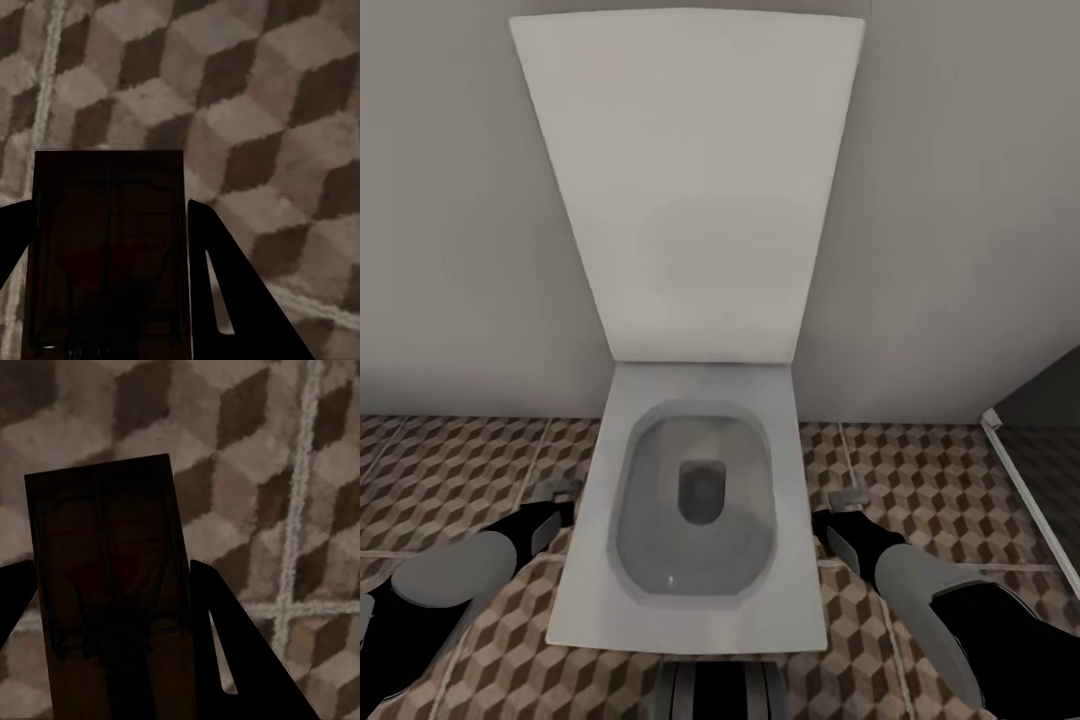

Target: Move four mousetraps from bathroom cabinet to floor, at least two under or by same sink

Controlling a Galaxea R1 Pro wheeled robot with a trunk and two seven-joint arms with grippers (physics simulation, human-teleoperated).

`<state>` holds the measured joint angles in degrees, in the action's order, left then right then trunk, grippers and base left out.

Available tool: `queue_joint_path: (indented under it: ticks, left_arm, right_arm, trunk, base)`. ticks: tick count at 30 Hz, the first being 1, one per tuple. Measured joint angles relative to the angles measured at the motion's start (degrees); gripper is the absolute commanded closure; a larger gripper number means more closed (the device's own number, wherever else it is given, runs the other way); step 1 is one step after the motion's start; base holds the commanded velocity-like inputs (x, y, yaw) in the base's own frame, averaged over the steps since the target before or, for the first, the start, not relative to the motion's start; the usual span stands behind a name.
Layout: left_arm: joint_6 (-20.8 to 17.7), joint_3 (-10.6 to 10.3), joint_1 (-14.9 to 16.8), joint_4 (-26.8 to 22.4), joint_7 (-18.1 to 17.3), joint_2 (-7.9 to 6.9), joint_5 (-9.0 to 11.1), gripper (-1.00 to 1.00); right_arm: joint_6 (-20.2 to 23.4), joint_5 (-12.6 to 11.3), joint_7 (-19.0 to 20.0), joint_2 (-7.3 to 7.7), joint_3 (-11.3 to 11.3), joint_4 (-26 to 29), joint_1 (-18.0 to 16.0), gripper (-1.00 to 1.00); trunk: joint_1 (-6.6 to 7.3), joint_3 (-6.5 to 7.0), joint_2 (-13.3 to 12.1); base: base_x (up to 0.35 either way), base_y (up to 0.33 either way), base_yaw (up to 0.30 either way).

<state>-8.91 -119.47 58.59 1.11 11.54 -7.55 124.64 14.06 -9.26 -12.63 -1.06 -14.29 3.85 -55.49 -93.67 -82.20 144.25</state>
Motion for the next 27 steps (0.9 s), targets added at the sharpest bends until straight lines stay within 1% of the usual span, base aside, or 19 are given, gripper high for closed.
queue_joint_path:
  ticks: [27]
  left_arm:
    - [0.1, 0.0, 0.0, 0.0, 0.0, 0.02, 0.0, 1.0]
  right_arm:
    - [-0.2, -0.1, -0.5, 0.17, 0.2, 0.2, 0.0, 1.0]
  trunk:
    - [-0.7, -5.98, 0.4]
  base:
    - [0.0, 0.0, 0.0]
